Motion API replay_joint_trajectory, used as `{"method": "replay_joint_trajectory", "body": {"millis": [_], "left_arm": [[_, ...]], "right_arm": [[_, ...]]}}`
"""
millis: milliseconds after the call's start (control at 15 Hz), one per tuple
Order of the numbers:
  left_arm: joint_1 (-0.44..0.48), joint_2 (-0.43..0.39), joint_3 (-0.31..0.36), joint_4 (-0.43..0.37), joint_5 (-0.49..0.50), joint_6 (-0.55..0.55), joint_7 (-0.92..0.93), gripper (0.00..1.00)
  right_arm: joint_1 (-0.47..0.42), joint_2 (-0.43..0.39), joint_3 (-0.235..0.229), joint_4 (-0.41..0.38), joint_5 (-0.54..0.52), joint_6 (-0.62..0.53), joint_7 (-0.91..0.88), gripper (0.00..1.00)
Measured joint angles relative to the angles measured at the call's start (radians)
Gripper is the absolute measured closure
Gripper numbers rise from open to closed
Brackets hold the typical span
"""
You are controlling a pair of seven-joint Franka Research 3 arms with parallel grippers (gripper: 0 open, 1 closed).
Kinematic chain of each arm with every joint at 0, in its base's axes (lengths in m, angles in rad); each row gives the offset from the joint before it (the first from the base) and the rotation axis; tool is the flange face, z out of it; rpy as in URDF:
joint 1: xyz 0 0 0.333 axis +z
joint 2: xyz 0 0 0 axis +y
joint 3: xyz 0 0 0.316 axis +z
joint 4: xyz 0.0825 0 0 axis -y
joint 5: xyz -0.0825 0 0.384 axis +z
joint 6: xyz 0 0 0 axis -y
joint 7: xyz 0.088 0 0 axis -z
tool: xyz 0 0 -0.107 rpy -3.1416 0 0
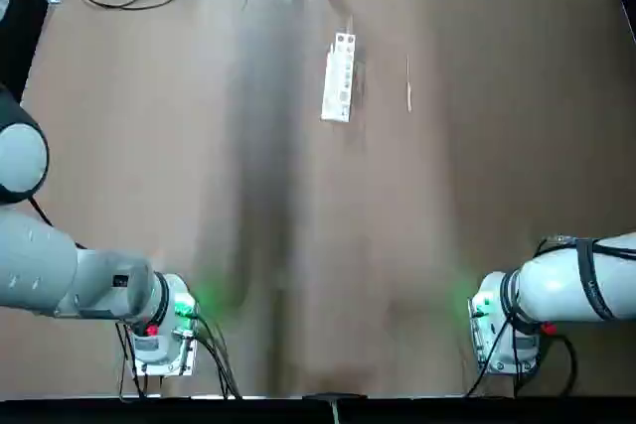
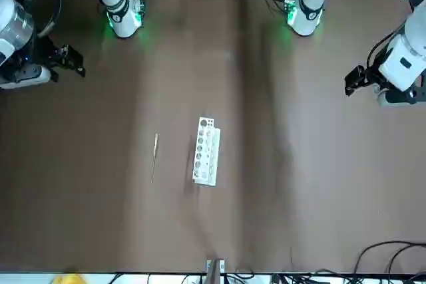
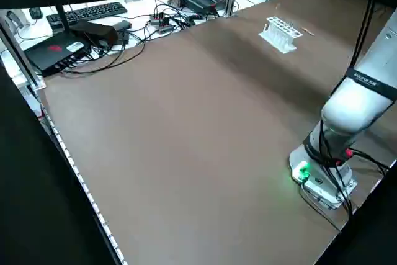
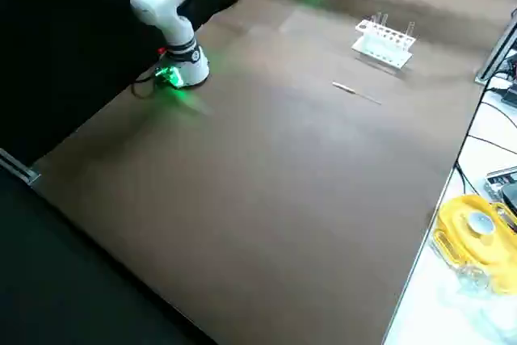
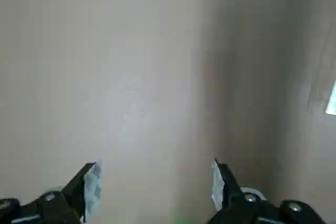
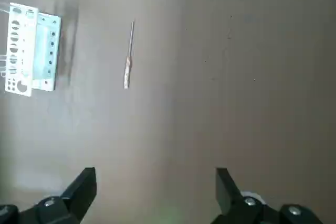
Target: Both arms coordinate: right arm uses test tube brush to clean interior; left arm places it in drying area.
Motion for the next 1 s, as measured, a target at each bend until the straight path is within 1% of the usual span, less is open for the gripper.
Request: {"method": "replay_joint_trajectory", "body": {"millis": [133, 467, 600, 667, 800, 1000], "left_arm": [[0.000, 0.002, -0.001, 0.000, 0.000, 0.000, 0.000, 0.01], [-0.006, 0.004, -0.007, 0.006, -0.002, 0.012, -0.007, 0.01], [-0.006, 0.020, -0.007, 0.006, -0.002, 0.033, -0.007, 0.01], [-0.008, 0.032, -0.008, 0.006, -0.002, 0.045, -0.007, 0.01], [-0.013, 0.056, -0.008, 0.007, -0.003, 0.058, -0.004, 0.01], [-0.018, 0.083, -0.008, 0.007, -0.003, 0.063, -0.002, 0.01]], "right_arm": [[-0.007, 0.000, -0.008, 0.000, -0.002, 0.000, 0.000, 0.00], [-0.056, 0.000, -0.019, 0.000, -0.004, 0.001, -0.032, 0.00], [-0.047, 0.004, -0.013, -0.001, -0.004, 0.002, -0.040, 0.00], [-0.027, 0.015, -0.008, -0.002, -0.003, 0.005, -0.041, 0.00], [0.030, 0.065, -0.001, -0.010, -0.001, 0.055, -0.040, 0.00], [0.133, 0.201, 0.005, -0.013, -0.001, 0.179, -0.033, 0.00]]}}
